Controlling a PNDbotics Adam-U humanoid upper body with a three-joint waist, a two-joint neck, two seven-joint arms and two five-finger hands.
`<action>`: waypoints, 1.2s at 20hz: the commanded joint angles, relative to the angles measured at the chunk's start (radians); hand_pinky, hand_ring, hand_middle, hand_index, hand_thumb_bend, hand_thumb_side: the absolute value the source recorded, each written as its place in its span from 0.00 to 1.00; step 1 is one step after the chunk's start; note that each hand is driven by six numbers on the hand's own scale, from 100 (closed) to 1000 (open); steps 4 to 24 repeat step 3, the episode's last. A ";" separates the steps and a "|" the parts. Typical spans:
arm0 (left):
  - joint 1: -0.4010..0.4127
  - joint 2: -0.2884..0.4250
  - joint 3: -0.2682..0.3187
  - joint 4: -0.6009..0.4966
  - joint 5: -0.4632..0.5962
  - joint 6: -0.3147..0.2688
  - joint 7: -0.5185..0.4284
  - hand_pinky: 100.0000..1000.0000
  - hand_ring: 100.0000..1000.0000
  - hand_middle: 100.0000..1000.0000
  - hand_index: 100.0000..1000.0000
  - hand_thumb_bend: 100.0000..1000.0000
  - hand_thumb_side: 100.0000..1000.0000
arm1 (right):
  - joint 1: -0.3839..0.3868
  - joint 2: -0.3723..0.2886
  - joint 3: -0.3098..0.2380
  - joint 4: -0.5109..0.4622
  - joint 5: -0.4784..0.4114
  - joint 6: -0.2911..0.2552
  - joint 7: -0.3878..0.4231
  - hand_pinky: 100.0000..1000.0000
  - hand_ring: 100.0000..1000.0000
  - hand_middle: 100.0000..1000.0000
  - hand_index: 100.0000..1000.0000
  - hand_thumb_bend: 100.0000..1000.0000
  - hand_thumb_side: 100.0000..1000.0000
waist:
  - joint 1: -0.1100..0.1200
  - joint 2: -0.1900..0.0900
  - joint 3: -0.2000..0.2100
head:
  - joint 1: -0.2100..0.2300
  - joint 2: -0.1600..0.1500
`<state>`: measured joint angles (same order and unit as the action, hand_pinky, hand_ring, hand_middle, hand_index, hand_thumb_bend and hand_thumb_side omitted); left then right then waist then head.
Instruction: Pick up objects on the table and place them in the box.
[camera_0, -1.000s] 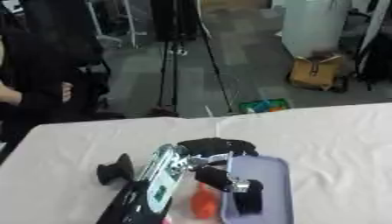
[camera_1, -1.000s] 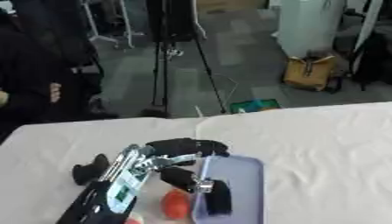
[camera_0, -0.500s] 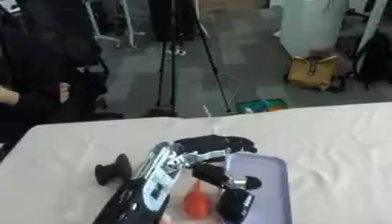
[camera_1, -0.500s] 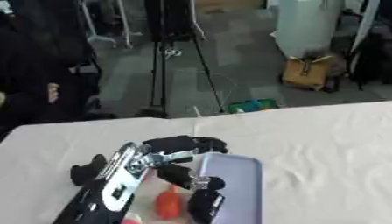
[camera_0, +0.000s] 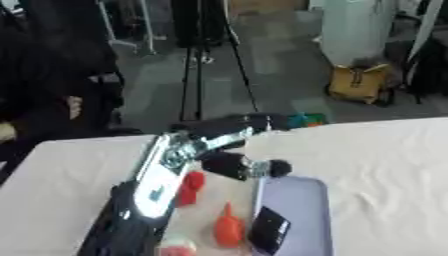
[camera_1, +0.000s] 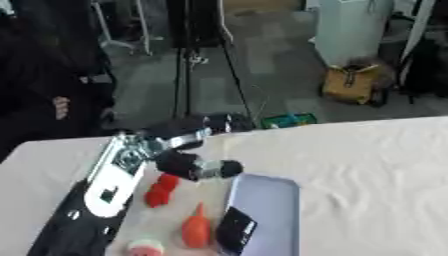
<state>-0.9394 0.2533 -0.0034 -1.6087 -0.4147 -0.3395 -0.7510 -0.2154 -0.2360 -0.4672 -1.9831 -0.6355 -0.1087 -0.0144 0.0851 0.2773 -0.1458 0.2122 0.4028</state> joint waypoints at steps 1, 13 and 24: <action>-0.028 0.088 0.048 -0.123 0.316 0.019 0.126 1.00 1.00 0.98 1.00 0.33 1.00 | 0.000 -0.037 -0.003 -0.017 -0.007 -0.001 -0.008 0.60 0.72 0.55 0.68 0.00 0.39 | -0.009 -0.028 0.004 | -0.003 0.016; -0.018 0.127 0.069 -0.187 0.497 0.058 0.263 1.00 1.00 0.97 1.00 0.38 1.00 | 0.003 -0.040 -0.005 -0.017 -0.009 -0.005 -0.012 0.60 0.72 0.55 0.68 0.00 0.39 | -0.012 -0.031 0.010 | -0.003 0.021; -0.018 0.127 0.069 -0.187 0.497 0.058 0.263 1.00 1.00 0.97 1.00 0.38 1.00 | 0.003 -0.040 -0.005 -0.017 -0.009 -0.005 -0.012 0.60 0.72 0.55 0.68 0.00 0.39 | -0.012 -0.031 0.010 | -0.003 0.021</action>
